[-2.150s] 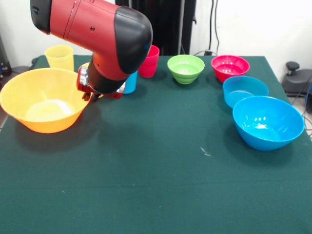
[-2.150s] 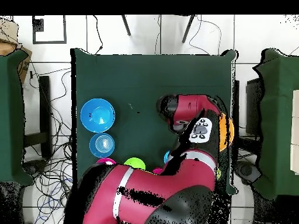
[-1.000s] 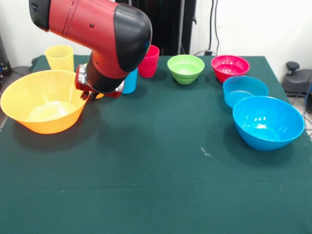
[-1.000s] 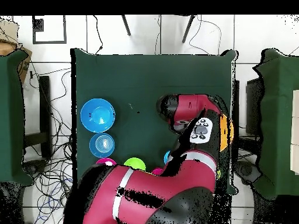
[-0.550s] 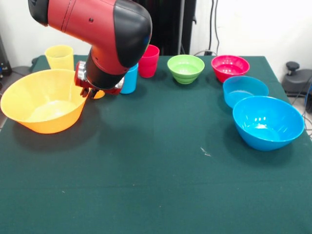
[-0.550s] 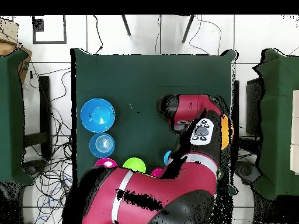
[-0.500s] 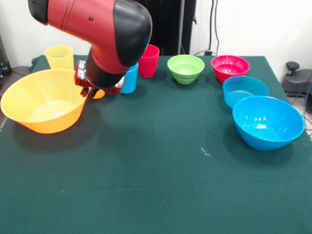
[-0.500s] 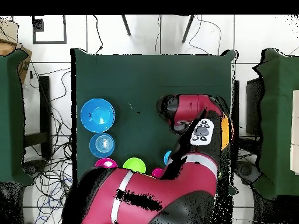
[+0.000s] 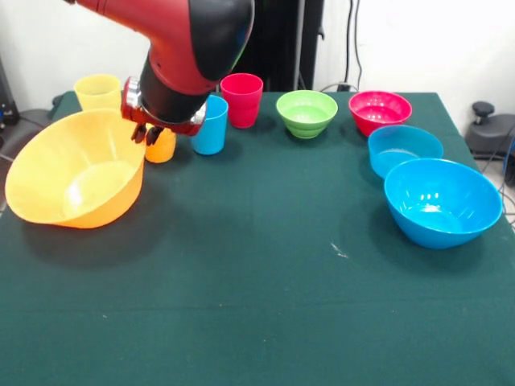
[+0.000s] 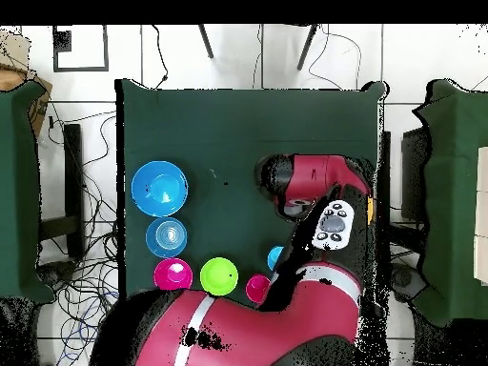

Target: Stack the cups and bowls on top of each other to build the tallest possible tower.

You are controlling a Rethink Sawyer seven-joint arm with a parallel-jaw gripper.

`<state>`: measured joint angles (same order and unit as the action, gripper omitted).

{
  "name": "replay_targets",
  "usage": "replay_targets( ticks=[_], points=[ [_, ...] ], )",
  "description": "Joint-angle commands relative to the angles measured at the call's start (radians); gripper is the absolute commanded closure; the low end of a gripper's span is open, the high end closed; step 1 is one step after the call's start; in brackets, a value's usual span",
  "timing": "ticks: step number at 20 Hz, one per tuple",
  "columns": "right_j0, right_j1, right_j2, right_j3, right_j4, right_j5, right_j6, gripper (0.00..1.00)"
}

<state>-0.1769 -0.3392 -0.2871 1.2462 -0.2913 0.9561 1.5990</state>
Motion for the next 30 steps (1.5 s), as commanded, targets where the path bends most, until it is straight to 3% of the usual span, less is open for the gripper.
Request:
replay_targets(
  ticks=[1, 30],
  points=[
    [0.032, -0.019, 0.126, 0.054, -0.014, -0.094, 0.027, 1.00],
    [0.086, -0.038, 0.097, 0.112, 0.046, -0.131, 0.142, 1.00]
  ],
)
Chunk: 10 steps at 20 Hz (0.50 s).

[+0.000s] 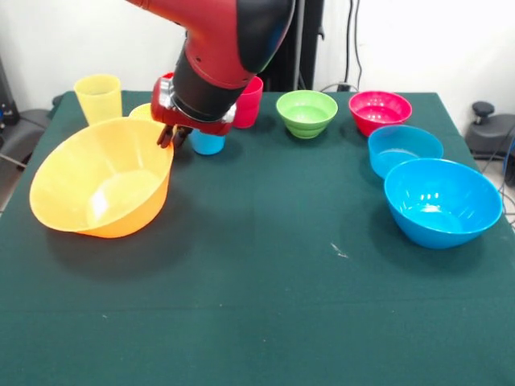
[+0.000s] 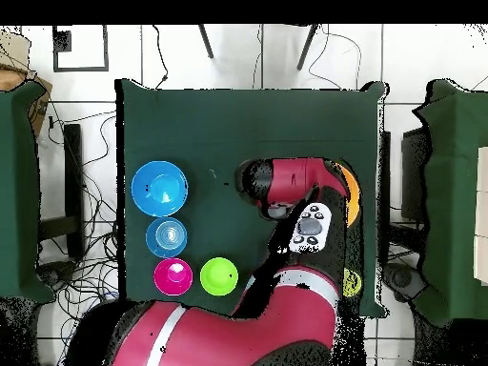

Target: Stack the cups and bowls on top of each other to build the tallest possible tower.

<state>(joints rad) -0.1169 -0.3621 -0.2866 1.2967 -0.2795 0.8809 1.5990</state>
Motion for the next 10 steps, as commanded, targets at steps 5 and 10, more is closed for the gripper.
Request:
replay_targets(
  ticks=[5, 10],
  points=[
    [0.040, -0.021, 0.090, 0.076, 0.045, -0.061, 0.163, 1.00],
    [0.052, -0.029, 0.086, 0.090, 0.055, -0.065, 0.176, 1.00]
  ],
)
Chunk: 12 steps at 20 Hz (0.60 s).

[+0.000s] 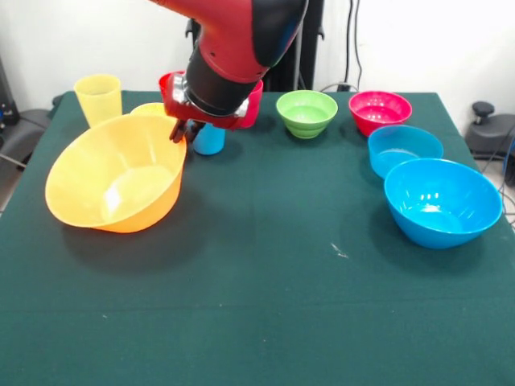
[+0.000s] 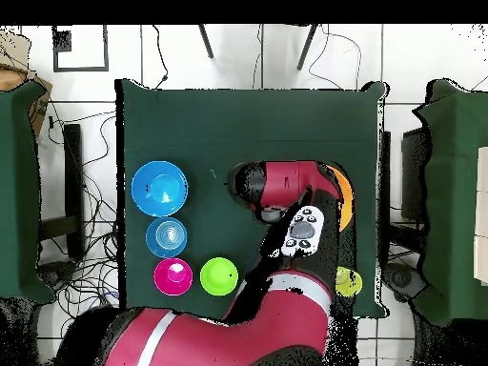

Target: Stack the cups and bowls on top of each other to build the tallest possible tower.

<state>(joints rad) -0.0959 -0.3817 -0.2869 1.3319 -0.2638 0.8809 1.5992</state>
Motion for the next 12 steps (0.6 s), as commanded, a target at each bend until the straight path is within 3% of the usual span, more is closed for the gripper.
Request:
replay_targets(
  ticks=[1, 12],
  points=[
    [0.033, -0.010, 0.086, 0.058, 0.043, -0.066, 0.178, 1.00],
    [0.062, -0.024, 0.088, 0.083, 0.080, -0.064, 0.212, 1.00]
  ],
)
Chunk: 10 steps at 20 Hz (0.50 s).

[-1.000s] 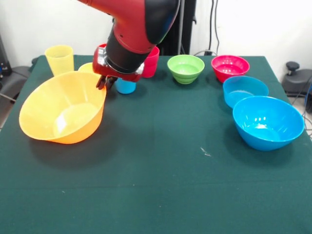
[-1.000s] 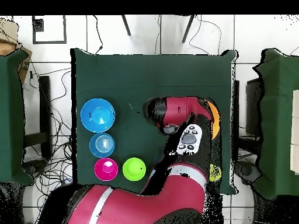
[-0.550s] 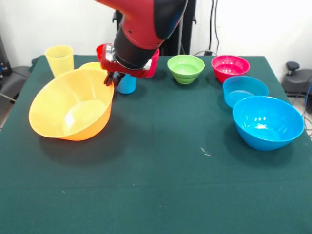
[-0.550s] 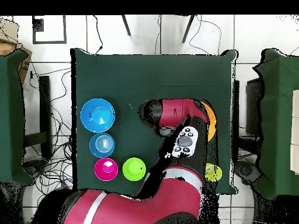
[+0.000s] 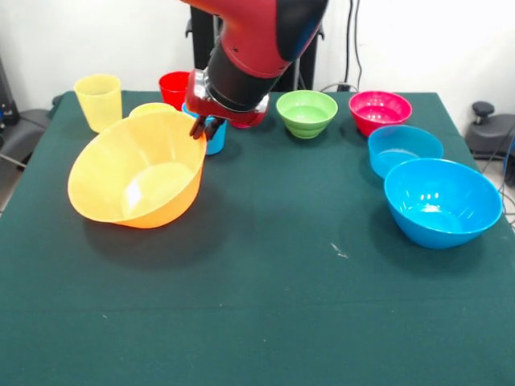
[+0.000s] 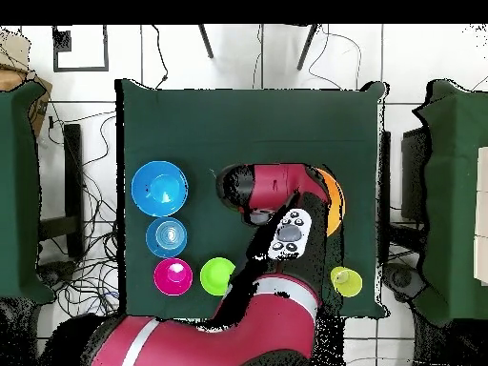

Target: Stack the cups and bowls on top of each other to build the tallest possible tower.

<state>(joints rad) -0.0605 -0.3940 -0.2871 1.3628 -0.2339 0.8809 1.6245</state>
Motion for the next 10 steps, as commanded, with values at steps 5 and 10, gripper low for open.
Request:
replay_targets(
  ticks=[5, 10],
  points=[
    [0.040, -0.012, 0.094, 0.063, 0.067, -0.074, 0.211, 1.00],
    [0.059, -0.010, 0.090, 0.072, 0.084, -0.081, 0.238, 1.00]
  ],
)
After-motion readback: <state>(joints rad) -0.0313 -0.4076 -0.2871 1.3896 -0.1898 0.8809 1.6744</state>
